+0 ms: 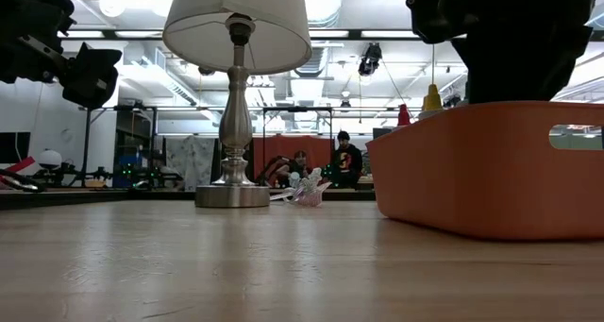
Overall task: Pick & Place food coloring
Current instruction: Put the big food coloring bottle into the orange bin
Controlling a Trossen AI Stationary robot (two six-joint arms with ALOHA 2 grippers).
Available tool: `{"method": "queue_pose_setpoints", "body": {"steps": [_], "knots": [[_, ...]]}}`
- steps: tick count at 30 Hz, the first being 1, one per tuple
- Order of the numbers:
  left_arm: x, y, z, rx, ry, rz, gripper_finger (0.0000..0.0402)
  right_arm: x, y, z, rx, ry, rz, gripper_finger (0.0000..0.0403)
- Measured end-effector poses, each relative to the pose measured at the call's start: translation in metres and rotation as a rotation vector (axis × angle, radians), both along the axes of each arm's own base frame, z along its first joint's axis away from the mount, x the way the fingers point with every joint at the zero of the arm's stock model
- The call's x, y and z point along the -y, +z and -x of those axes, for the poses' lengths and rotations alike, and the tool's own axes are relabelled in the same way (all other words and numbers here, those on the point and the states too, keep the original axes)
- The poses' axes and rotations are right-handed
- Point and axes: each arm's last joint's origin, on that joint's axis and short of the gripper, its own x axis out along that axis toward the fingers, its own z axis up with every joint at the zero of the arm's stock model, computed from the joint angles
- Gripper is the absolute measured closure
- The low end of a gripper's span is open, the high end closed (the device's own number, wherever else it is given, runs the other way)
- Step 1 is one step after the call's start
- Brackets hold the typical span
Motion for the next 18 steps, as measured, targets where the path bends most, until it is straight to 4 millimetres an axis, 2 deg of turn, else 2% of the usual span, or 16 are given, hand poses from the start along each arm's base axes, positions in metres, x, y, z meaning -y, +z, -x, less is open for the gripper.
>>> {"method": "queue_pose_setpoints", "body": {"steps": [9,18], "knots": [[0.000,0.000,0.000,0.000,0.000,0.000,0.0143,0.002,0.010,0.003,0.019,0.003,-0.012,0.0131],[0.000,0.000,0.000,0.000,0.000,0.000,0.0143,0.006,0.033,0.010,0.058,0.029,-0.033,0.0093]]}}
